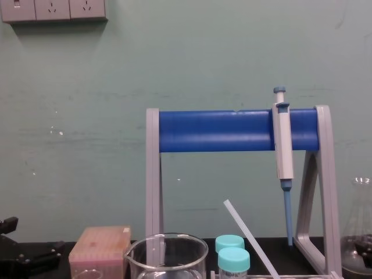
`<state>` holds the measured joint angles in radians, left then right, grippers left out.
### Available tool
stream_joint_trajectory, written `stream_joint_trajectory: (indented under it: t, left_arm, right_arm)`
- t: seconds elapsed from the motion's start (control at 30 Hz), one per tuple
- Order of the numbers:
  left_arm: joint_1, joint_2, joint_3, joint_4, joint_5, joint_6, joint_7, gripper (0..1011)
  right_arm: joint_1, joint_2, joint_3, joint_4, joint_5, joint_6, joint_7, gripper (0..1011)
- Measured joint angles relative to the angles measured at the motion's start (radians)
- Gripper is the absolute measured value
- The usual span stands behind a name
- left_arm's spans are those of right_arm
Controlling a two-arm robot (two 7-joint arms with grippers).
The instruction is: Pick up the stirring rod with one hand, then place it down.
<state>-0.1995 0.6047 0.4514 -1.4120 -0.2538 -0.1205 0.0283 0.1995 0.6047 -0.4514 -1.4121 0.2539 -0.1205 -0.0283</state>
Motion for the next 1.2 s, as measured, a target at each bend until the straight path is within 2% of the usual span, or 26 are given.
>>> stream_joint_trajectory:
  t: [1.2]
  left_arm:
    - [0.0,0.0,0.0,0.0,0.0,0.0,0.0,1000]
  right_arm:
    - [0.0,0.0,0.0,0.0,0.0,0.0,0.0,1003]
